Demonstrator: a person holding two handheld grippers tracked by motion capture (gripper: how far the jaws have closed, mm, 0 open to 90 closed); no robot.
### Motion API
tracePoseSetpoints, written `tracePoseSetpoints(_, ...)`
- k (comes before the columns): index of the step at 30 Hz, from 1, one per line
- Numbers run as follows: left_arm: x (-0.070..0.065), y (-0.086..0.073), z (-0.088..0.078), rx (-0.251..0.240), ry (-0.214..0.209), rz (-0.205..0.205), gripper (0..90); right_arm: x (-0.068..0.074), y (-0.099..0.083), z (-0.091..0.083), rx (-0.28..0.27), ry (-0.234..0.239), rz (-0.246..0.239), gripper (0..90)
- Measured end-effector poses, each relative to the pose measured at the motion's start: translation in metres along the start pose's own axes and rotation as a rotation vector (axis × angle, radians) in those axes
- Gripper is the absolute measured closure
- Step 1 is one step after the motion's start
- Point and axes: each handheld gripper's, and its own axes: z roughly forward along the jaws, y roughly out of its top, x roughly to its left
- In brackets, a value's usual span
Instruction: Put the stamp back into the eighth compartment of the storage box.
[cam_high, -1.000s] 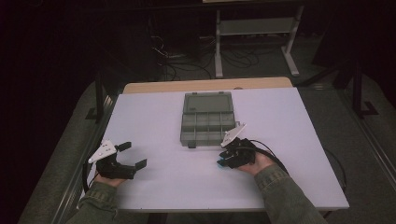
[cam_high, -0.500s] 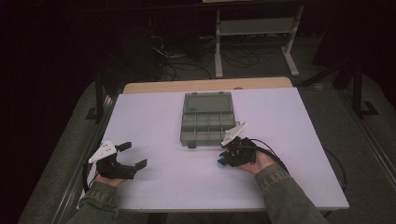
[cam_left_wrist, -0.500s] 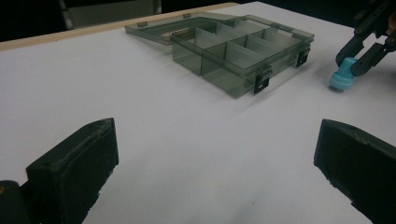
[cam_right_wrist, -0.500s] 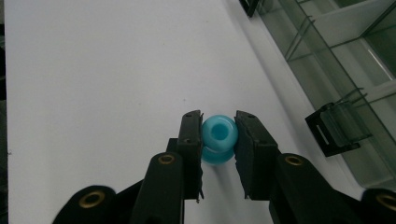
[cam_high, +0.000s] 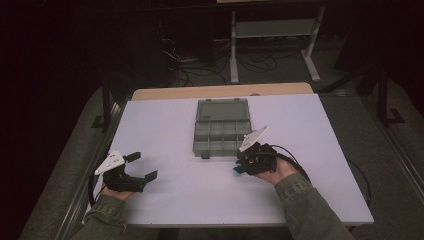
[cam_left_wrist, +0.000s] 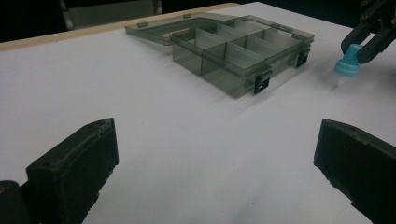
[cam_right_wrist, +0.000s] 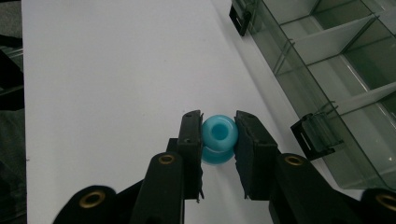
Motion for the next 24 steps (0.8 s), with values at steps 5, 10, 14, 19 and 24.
tracePoseSetpoints(5,0.000,0.000,0.000,0.000,0.000,-0.002,0.0,-0.002,0.004,-0.005,-0.006,-0.004,-0.005,71.1)
tracePoseSetpoints(10,0.000,0.000,0.000,0.000,0.001,-0.003,0.0,-0.004,0.008,-0.012,-0.011,-0.013,-0.009,71.1)
tracePoseSetpoints(14,0.000,0.000,0.000,0.001,0.000,-0.002,0.0,-0.005,0.011,-0.016,-0.016,-0.012,-0.010,71.1)
tracePoseSetpoints(19,0.000,0.000,0.000,0.000,0.000,-0.001,0.0,-0.007,0.015,-0.019,-0.011,-0.017,-0.022,71.2)
tracePoseSetpoints(24,0.000,0.000,0.000,-0.001,0.000,-0.002,0.0,-0.010,0.019,-0.020,-0.014,-0.025,-0.026,71.2)
